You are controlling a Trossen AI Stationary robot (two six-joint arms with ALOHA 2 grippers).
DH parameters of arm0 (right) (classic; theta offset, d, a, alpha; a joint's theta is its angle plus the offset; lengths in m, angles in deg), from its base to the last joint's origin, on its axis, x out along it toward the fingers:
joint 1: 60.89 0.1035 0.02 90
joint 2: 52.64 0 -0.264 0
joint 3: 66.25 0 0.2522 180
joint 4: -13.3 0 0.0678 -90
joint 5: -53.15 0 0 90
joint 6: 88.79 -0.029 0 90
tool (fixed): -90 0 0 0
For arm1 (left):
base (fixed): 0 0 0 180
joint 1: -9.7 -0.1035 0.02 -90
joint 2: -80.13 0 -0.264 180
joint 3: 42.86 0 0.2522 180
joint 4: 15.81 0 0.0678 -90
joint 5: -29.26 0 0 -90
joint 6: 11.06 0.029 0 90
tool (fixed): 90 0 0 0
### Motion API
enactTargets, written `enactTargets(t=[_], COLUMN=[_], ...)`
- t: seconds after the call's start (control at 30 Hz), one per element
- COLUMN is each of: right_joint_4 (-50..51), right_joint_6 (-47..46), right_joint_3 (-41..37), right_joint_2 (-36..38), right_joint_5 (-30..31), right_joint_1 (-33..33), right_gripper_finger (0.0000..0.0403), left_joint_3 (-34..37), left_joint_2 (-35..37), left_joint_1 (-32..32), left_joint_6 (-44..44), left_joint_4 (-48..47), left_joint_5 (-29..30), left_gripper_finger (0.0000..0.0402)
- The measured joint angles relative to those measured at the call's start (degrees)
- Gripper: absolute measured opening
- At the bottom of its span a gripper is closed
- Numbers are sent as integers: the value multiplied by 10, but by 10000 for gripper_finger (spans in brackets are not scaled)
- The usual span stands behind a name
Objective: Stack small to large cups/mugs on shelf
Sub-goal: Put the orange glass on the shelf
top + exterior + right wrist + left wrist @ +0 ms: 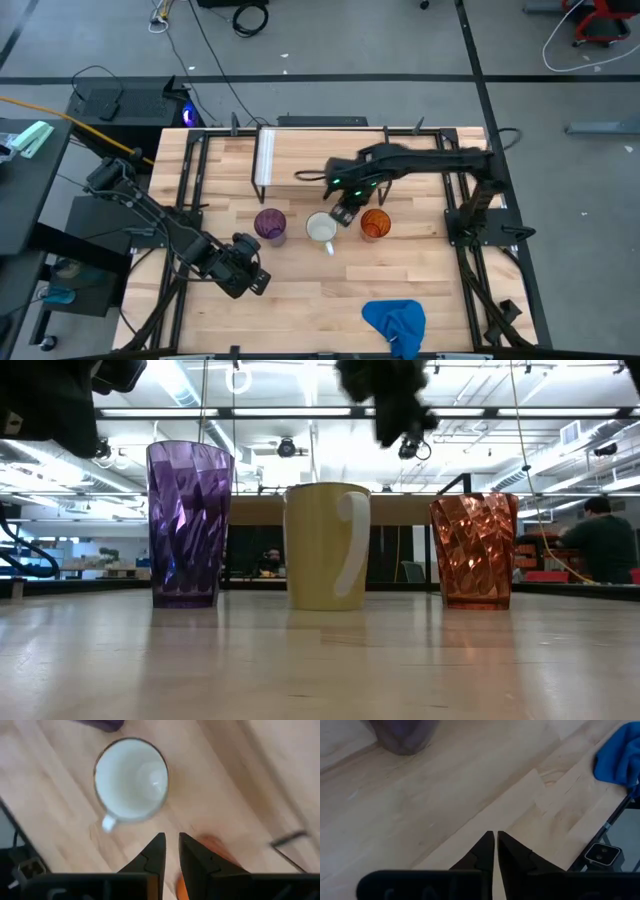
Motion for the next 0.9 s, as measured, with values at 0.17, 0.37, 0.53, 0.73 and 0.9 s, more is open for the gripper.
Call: enactTargets(t=[0.17,0.37,0.53,0.73,0.9], right_joint_4=[79,172,169,150,18], right_joint_6=[-9,-96,-188,-294,-273], right_joint_3=[0,1,-54,-222,-297], right_joint_2=[88,157,197,243,246], right_joint_5=[75,127,133,131,126], right_joint_1=[18,67,127,182,155], right_gripper_finger=[58,58,58,58,58], left_joint_3=[0,0,0,0,0], left_joint_2=[0,0,0,0,0], left_joint_1=[-2,-15,-21,-21,-21], left_joint_6=[27,45,68,70,71], left_joint_4=[1,1,5,5,6], left_joint_5=[8,13,15,16,15], left_gripper_finger=[18,20,24,14,15])
